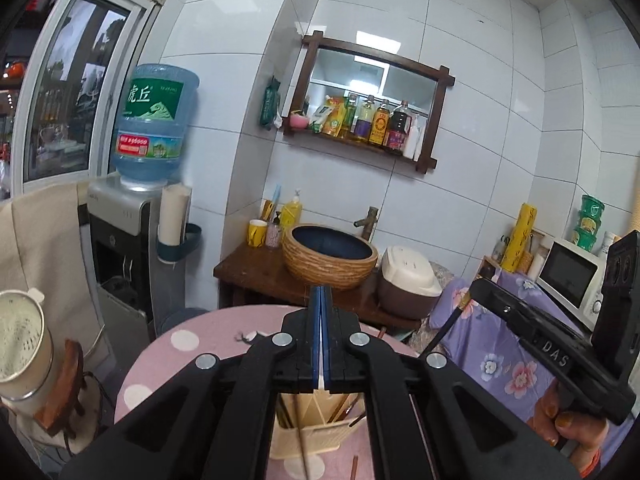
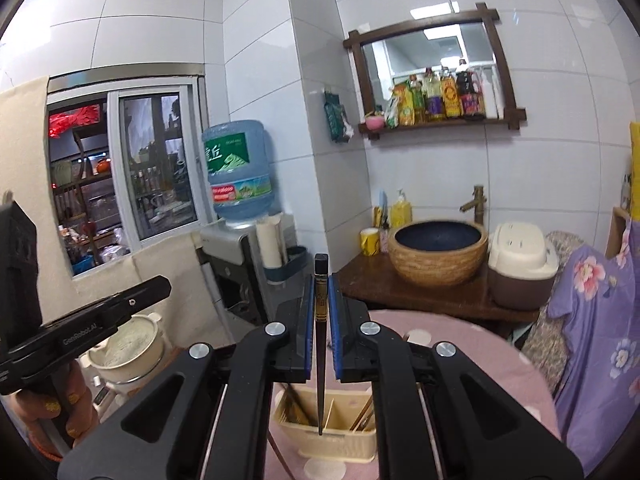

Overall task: Organize utensils
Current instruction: 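Lower the chopsticks into the holder and open both tools, then move both tools down to the metal spoon and last wooden chopstick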

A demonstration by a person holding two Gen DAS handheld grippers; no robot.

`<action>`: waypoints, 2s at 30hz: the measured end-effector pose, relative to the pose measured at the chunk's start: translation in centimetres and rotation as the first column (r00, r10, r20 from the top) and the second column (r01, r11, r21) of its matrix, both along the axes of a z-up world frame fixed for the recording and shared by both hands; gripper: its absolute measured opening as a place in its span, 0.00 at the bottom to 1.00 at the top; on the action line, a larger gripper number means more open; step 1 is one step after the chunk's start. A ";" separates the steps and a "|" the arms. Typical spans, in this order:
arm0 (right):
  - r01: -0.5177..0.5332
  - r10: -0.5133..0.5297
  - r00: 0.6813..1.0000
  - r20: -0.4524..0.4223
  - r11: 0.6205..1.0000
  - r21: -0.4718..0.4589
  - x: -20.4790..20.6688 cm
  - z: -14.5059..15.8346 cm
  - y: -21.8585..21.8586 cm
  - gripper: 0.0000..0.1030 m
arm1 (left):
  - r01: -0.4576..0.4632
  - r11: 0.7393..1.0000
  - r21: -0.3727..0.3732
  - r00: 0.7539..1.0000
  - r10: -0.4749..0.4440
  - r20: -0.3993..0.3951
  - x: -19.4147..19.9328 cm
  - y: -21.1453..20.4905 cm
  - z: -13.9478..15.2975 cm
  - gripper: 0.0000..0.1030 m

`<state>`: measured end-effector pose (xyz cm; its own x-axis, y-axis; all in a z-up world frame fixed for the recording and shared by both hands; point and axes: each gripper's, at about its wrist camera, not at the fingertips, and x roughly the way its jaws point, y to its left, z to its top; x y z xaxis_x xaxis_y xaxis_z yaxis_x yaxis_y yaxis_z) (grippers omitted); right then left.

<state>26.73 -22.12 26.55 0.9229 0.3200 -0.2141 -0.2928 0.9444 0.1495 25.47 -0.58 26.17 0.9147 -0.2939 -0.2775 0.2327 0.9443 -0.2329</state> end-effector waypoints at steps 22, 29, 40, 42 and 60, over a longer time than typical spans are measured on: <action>0.049 -0.076 0.981 -0.180 0.988 -0.148 7.7 -13.5 4.7 0.26 | -0.321 0.947 -0.012 0.919 0.308 -0.245 2.9 6.8 -20.2 0.08; 0.188 -0.194 0.981 -0.012 0.962 -0.197 3.1 -13.8 3.2 0.74 | -0.420 0.901 -0.107 0.898 0.395 -0.195 4.7 5.3 -24.5 0.08; 0.151 -0.153 0.988 -0.015 0.983 -0.103 0.6 -14.4 1.7 0.83 | -0.317 0.938 -0.138 0.931 0.280 -0.234 5.5 4.7 -24.9 0.20; 0.136 -0.140 0.990 -0.027 0.985 -0.103 0.3 -15.1 1.8 0.83 | -0.310 0.937 -0.159 0.930 0.264 -0.257 5.6 4.9 -25.2 0.28; 0.016 -0.054 0.967 -0.247 0.988 -0.154 -3.7 -23.4 2.6 0.79 | -0.231 0.965 -0.124 0.939 0.188 -0.288 4.9 3.4 -24.4 0.50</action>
<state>23.02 -19.52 3.12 0.8438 0.2351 -0.4824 -0.2304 0.9706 0.0699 30.32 2.86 1.79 0.8564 -0.1625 -0.4900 -0.0589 0.9122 -0.4055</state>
